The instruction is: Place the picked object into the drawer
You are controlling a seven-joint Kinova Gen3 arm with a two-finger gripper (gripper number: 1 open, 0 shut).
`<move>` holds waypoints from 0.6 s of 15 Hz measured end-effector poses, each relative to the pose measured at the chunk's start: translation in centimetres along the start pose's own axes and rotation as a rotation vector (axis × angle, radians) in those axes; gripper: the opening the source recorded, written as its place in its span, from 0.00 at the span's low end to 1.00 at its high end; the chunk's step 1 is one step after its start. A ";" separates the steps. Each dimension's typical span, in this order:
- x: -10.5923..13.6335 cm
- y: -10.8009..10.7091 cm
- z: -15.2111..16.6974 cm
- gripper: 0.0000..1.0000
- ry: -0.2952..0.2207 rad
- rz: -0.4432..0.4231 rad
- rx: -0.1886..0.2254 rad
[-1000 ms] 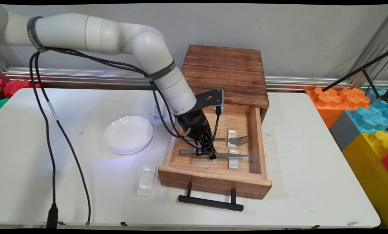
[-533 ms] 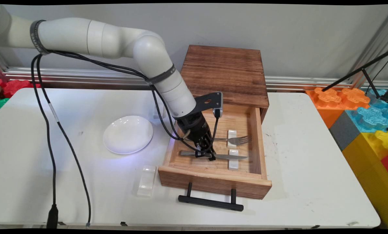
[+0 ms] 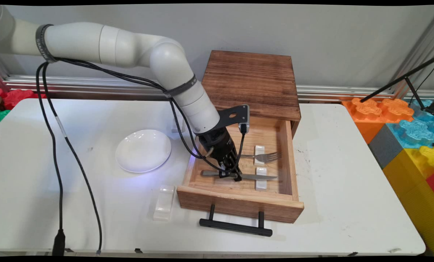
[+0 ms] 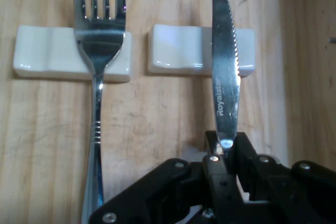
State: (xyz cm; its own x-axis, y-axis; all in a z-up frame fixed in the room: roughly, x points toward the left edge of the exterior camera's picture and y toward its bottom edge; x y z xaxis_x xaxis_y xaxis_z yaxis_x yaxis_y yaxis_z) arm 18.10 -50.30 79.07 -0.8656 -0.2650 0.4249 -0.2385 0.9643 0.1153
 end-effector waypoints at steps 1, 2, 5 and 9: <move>0.0 0.0 0.1 0.00 0.000 -0.001 -0.001; 0.0 0.0 0.1 0.00 0.000 -0.002 -0.002; -0.1 0.1 0.3 0.00 0.001 -0.004 -0.004; -0.1 0.0 0.4 1.00 0.004 0.001 0.000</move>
State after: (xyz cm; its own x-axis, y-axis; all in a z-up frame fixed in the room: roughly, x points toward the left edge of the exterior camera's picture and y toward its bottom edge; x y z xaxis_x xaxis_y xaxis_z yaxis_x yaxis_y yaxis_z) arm 18.02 -50.28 78.69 -0.8641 -0.2639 0.4285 -0.2375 0.9645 0.1152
